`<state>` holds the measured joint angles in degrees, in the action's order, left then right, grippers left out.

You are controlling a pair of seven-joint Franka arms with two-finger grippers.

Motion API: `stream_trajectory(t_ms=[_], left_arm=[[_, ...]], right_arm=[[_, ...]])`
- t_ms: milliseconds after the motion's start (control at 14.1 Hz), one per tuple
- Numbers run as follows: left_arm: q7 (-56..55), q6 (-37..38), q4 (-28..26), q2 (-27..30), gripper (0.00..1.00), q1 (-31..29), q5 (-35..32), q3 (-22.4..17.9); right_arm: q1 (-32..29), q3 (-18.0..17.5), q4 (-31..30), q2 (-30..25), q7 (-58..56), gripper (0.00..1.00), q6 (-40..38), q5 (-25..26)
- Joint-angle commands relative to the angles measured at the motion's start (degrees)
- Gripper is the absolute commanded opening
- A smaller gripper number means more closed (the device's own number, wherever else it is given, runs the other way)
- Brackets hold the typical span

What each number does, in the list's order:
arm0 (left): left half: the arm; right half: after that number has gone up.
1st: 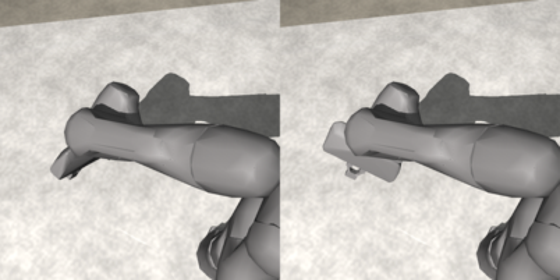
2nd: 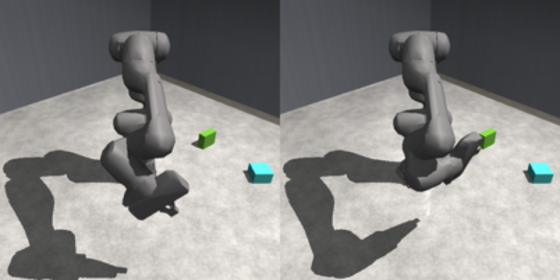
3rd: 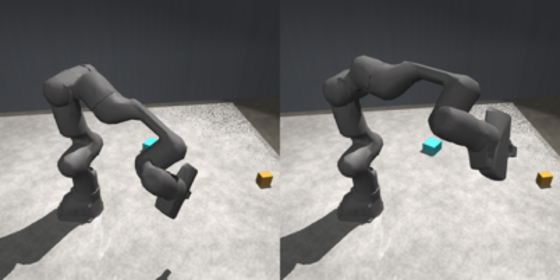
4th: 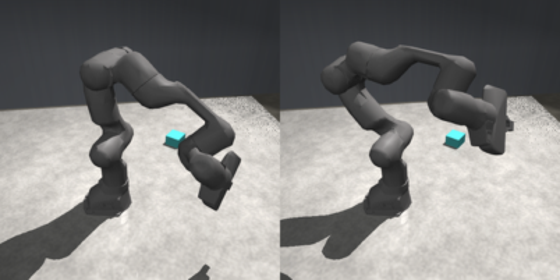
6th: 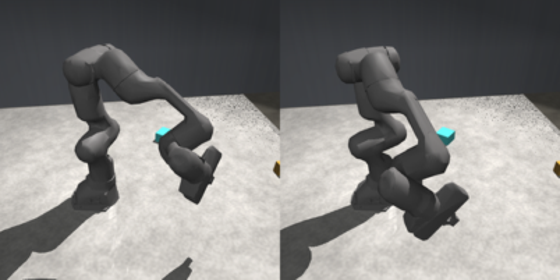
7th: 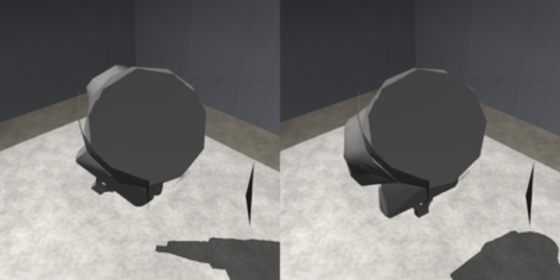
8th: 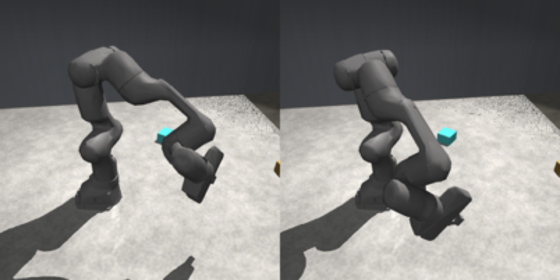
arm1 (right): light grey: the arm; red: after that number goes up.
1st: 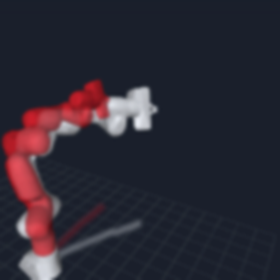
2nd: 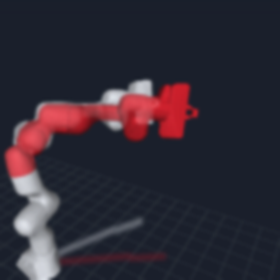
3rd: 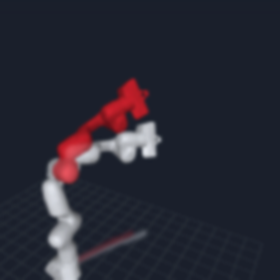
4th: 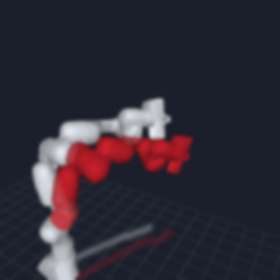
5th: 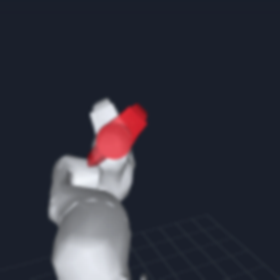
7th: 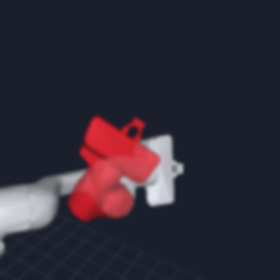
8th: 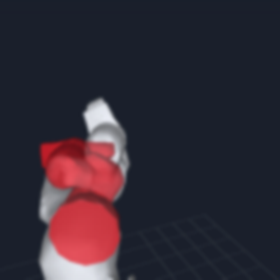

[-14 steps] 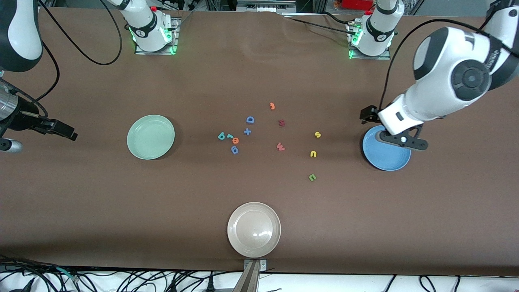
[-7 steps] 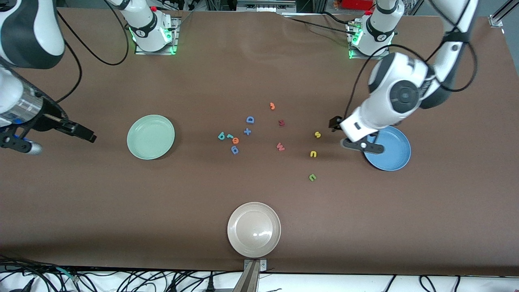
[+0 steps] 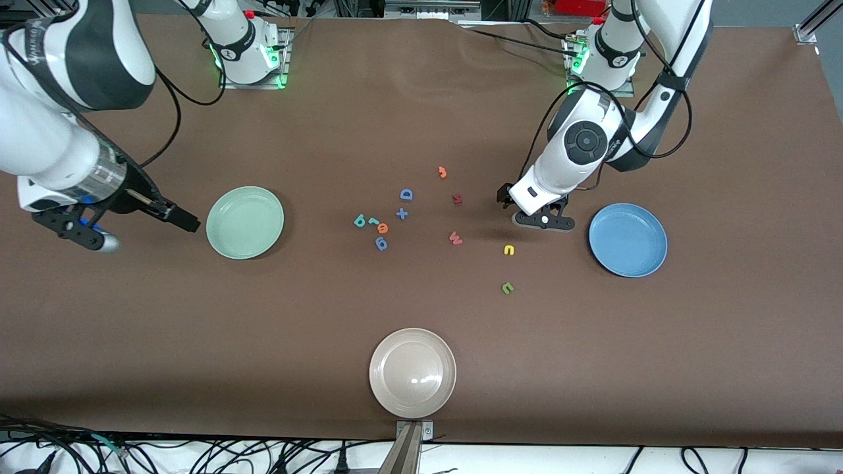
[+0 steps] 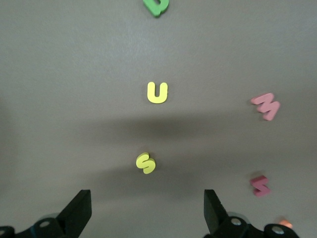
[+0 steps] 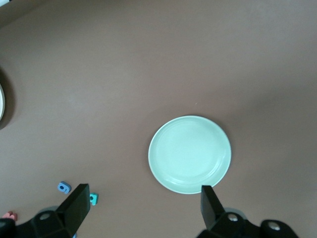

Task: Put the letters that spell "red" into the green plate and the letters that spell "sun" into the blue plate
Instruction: 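Grasp the yellow S with the left gripper while the right gripper advances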

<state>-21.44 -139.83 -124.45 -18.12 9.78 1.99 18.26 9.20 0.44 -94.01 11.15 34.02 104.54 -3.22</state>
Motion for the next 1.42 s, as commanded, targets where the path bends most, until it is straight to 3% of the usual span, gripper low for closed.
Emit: stream_trajectory(t_ms=[0, 283, 496, 850, 991, 1062, 1204, 1345], left_arm=[[-1.7, -4.9, -1.0, -3.0, 1.00, 1.3, -1.7, -0.2], [-1.7, -7.6, -1.9, -5.9, 0.99, 1.4, -2.8, -0.3], [-3.0, -8.3, -1.8, -7.4, 0.97, 1.2, -6.8, -0.3], [-3.8, -10.3, -1.2, -9.6, 0.89, 0.6, -10.7, -0.6], [-4.1, -10.3, -1.1, -9.6, 0.78, 0.8, -10.7, -0.6], [-5.2, -10.3, -1.2, -9.6, 0.67, 0.8, -10.7, -0.6], [-5.9, -10.3, -1.2, -9.6, 0.32, 1.0, -10.7, -0.5], [-5.9, -10.3, -1.1, -9.5, 0.16, 1.1, -10.7, -0.5]], right_arm=[[1.1, -0.5, -0.3, 1.2, 3.4, 0.99, 1.8, -0.4], [4.0, -0.5, -0.3, 3.1, 8.0, 0.99, 4.1, -0.5], [5.0, -0.5, -0.4, 4.4, 9.2, 0.99, 5.9, -4.2], [6.3, -0.5, -0.4, 6.4, 9.7, 0.99, 7.3, -4.4], [7.0, -0.5, -0.7, 7.3, 10.4, 0.99, 8.4, -4.4], [7.2, -0.5, -0.8, 7.6, 10.5, 0.99, 9.0, -4.4], [7.8, -0.5, -0.7, 8.4, 11.4, 0.99, 9.7, -4.4], [8.7, -0.5, -1.3, 9.5, 13.6, 0.99, 11.6, -4.4]])
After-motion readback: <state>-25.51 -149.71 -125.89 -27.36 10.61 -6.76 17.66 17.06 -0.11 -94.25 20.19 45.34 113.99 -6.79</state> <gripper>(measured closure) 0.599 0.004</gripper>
